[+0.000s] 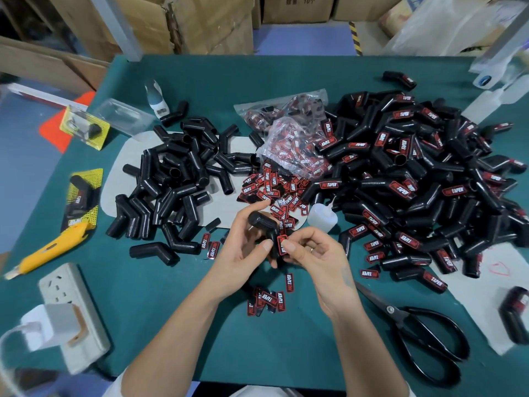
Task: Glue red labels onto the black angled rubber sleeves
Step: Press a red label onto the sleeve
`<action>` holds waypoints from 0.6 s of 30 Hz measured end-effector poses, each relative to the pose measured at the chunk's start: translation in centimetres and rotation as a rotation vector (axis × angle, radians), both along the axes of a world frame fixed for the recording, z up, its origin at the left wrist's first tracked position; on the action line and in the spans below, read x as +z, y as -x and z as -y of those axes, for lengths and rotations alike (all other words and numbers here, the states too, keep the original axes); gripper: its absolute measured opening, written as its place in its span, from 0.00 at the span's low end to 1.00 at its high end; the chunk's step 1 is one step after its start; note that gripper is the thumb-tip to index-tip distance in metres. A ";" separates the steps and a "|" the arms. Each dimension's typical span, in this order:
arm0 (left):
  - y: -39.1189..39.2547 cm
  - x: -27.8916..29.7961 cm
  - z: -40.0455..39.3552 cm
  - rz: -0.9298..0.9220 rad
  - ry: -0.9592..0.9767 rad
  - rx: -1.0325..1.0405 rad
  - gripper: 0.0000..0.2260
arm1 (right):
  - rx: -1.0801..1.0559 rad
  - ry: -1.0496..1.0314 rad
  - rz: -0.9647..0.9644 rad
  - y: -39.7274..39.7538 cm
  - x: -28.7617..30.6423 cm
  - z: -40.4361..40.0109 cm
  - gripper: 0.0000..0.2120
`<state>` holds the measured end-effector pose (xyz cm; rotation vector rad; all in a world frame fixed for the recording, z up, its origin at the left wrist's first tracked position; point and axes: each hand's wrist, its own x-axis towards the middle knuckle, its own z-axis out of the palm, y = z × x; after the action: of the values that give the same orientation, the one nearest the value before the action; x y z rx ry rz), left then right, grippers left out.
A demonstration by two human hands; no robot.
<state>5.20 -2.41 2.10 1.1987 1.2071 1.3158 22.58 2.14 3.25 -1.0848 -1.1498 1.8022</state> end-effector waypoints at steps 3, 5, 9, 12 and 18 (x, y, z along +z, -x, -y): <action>-0.1 0.2 0.1 -0.021 0.007 0.008 0.29 | -0.011 -0.007 0.006 0.0 -0.2 0.0 0.11; -0.1 0.3 0.1 -0.016 0.013 0.017 0.29 | -0.007 -0.006 0.012 0.0 -0.4 0.0 0.12; -0.2 0.5 0.2 -0.024 0.031 0.025 0.28 | 0.000 0.002 0.024 0.0 -0.5 0.0 0.12; -0.2 0.4 0.2 -0.045 0.049 0.031 0.28 | -0.005 0.001 0.024 0.1 -0.6 0.0 0.11; -0.3 0.7 0.2 -0.046 0.052 0.034 0.28 | -0.027 -0.007 0.023 0.1 -0.9 0.0 0.13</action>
<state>5.49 -2.63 2.76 1.1818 1.2916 1.2801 22.44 2.18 2.40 -1.1141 -1.1488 1.7678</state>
